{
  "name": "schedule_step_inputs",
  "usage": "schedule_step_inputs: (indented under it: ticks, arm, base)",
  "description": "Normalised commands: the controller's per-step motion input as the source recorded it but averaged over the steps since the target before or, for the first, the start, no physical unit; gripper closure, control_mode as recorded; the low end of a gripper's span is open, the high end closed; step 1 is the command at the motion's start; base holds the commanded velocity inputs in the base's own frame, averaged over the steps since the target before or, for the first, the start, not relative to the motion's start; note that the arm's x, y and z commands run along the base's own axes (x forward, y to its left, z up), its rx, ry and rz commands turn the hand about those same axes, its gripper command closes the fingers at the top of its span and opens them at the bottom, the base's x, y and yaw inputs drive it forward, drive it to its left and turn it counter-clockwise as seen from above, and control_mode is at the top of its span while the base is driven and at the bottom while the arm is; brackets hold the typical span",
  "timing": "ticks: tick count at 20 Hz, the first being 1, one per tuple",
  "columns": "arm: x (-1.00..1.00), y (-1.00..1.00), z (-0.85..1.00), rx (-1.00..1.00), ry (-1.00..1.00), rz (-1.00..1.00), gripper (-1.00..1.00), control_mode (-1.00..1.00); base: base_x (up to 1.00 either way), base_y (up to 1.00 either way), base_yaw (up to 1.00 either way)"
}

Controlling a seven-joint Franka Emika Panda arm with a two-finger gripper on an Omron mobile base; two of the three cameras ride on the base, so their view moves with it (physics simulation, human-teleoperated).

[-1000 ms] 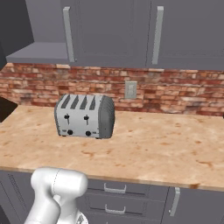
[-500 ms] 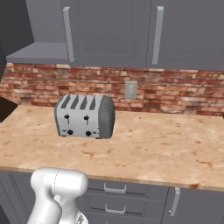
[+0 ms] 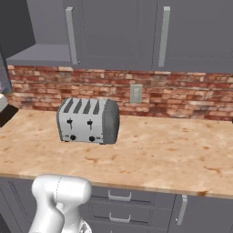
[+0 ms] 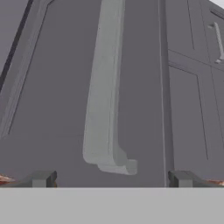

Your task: Close all open cabinet doors.

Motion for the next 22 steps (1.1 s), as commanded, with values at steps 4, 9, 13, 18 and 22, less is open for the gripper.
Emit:
schedule_step_inputs:
  ticks: [4,9,13,18,22]
  arm:
    - [0.42,-0.14,0.00,0.00,0.00,0.00,-1.00,-1.00]
    - [0.48,-0.06,0.00,0.00,0.00,-0.01,-1.00,-1.00]
    - [0.53,0.00,0.00,0.00,0.00,-0.03,-1.00,-1.00]
    - [0.55,0.00,0.00,0.00,0.00,-0.07,-1.00,-1.00]
    - [0.50,0.00,0.00,0.00,0.00,-0.09,-1.00,-1.00]
  base:
    - [0.00,0.00,0.00]
    - [0.00,0.00,0.00]
    - [0.00,0.00,0.00]
    - [0.00,0.00,0.00]
    - [0.00,0.00,0.00]
